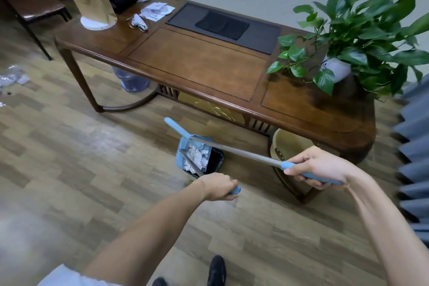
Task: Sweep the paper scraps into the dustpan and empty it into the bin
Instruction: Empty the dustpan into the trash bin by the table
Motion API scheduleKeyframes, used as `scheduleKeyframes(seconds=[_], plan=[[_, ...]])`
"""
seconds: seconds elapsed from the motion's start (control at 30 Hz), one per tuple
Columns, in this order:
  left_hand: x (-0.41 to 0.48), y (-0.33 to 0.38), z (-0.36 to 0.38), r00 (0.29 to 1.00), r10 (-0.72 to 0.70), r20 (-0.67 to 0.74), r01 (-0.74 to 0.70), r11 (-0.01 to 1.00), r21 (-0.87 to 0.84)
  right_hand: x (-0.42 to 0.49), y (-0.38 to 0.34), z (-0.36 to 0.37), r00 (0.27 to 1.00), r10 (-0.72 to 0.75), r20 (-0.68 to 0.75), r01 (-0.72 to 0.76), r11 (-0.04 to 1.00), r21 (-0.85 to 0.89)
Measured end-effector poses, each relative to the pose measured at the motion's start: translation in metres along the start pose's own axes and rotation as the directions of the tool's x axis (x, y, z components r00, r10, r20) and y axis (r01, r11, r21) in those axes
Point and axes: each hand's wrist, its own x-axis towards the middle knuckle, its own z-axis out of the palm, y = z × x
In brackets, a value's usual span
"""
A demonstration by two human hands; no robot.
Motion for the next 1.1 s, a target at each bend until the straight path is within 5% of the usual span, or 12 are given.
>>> scheduleKeyframes(seconds=[0.13, 0.37, 1.1], plan=[[0.001, 0.009, 0.006, 1.0, 0.006, 0.009, -0.007, 0.999, 0.033, 0.016, -0.005, 0.025, 0.998, -0.067, 0.012, 0.068, 0.995, -0.068], [0.003, 0.018, 0.019, 0.997, 0.034, 0.062, -0.04, 0.996, 0.085, 0.083, 0.016, 0.114, 0.956, -0.209, -0.204, 0.071, 0.844, -0.531], [-0.002, 0.022, 0.026, 0.994, 0.013, 0.108, -0.027, 0.992, 0.124, 0.107, 0.012, 0.131, 0.968, -0.163, -0.192, 0.099, 0.947, -0.305]])
